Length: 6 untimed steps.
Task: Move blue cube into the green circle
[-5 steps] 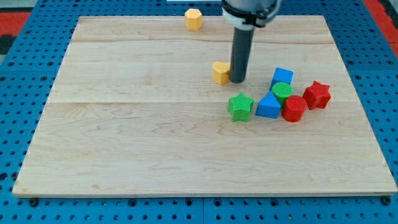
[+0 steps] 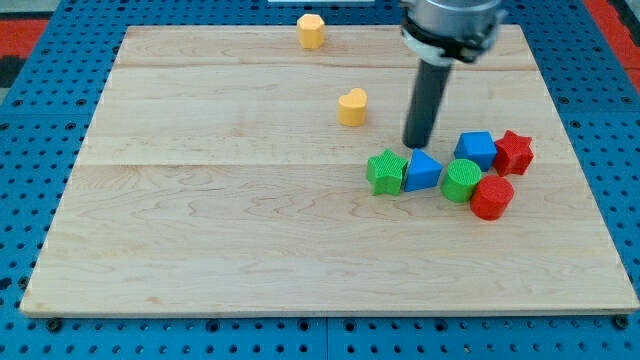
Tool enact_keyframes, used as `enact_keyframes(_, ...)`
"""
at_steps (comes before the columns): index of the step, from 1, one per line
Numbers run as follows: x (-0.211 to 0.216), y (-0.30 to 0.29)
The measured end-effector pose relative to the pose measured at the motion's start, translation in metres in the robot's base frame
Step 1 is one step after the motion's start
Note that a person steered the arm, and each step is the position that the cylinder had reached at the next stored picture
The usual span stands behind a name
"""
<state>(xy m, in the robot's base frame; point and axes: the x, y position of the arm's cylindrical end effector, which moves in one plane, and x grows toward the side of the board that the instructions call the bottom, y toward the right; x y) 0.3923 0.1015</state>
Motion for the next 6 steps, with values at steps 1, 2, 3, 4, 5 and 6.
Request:
enact_keyframes(1, -0.041, 0.047)
enact_keyframes(2, -0.031, 0.093)
enact_keyframes(3, 0.013, 0.088)
enact_keyframes(4, 0.063, 0.085)
enact_keyframes(5, 0.039, 0.039)
enact_keyframes(6, -0.002, 0.044)
